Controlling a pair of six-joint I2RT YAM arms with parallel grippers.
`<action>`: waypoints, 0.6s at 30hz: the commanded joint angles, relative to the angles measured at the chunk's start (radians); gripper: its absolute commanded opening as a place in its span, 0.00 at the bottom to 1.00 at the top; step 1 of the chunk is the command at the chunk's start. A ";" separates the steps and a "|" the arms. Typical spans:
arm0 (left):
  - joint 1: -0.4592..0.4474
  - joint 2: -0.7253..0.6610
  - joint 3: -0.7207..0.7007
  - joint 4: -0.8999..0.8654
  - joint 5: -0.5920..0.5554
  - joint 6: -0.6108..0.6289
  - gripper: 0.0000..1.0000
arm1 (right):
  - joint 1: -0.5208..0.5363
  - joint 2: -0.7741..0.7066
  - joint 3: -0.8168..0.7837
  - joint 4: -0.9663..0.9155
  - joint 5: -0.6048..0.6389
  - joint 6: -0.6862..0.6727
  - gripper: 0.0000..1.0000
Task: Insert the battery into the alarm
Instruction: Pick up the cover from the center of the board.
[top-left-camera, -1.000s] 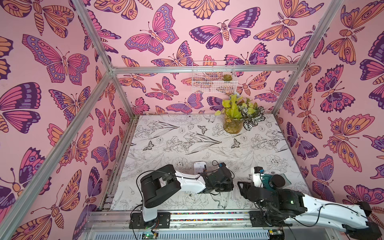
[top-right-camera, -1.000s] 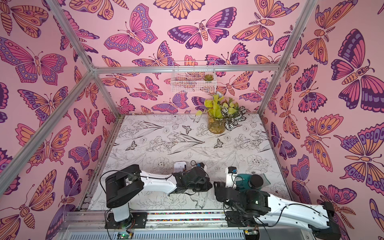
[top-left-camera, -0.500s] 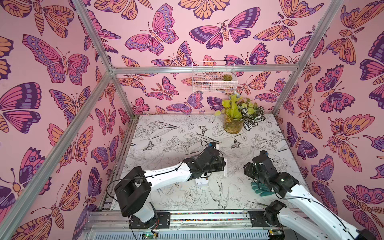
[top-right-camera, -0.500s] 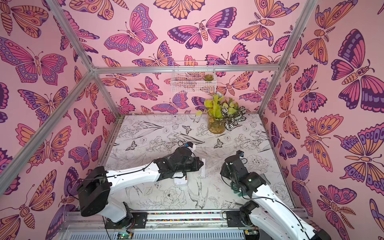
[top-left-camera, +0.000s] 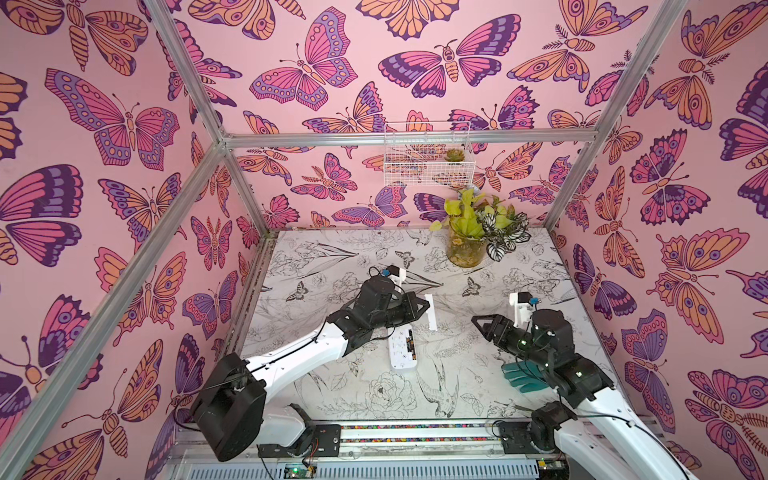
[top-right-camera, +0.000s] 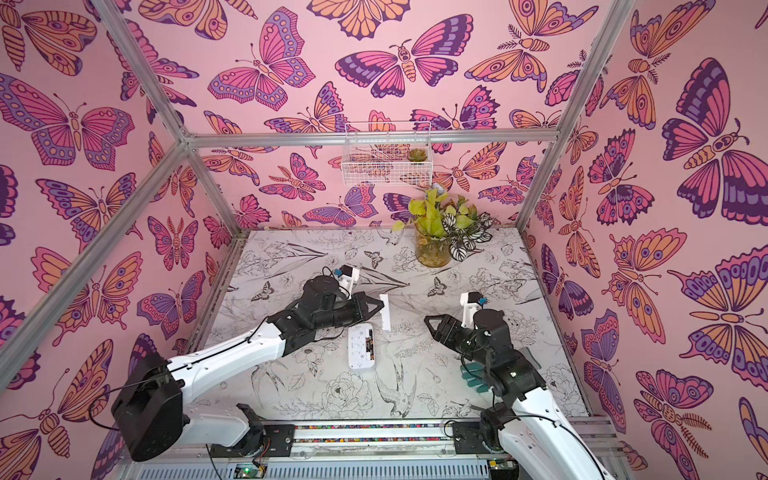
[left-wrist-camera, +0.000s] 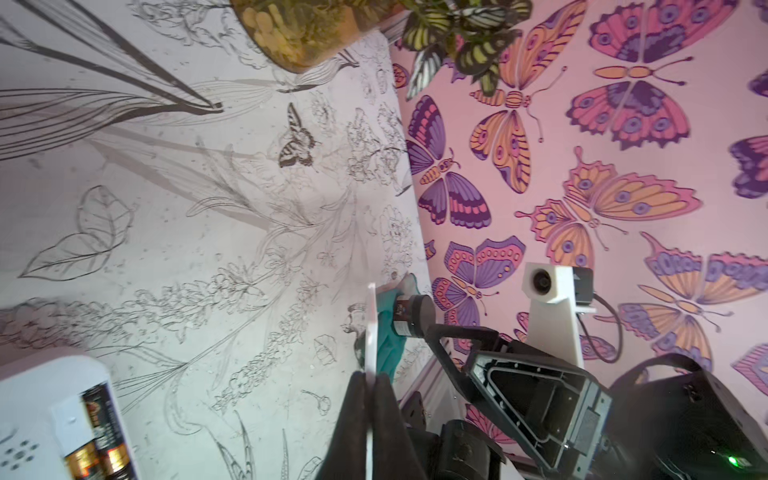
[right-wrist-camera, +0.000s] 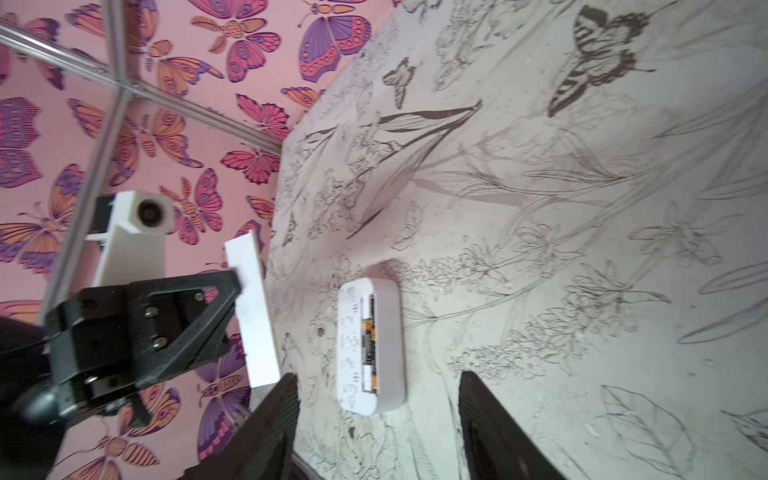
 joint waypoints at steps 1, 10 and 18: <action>0.001 -0.032 -0.050 0.207 0.082 -0.084 0.00 | -0.006 0.001 0.000 0.141 -0.121 0.108 0.61; 0.001 -0.053 -0.059 0.369 0.159 -0.187 0.00 | -0.005 0.059 0.004 0.419 -0.261 0.299 0.46; -0.009 -0.052 -0.082 0.493 0.191 -0.276 0.00 | 0.004 0.094 0.004 0.635 -0.302 0.428 0.44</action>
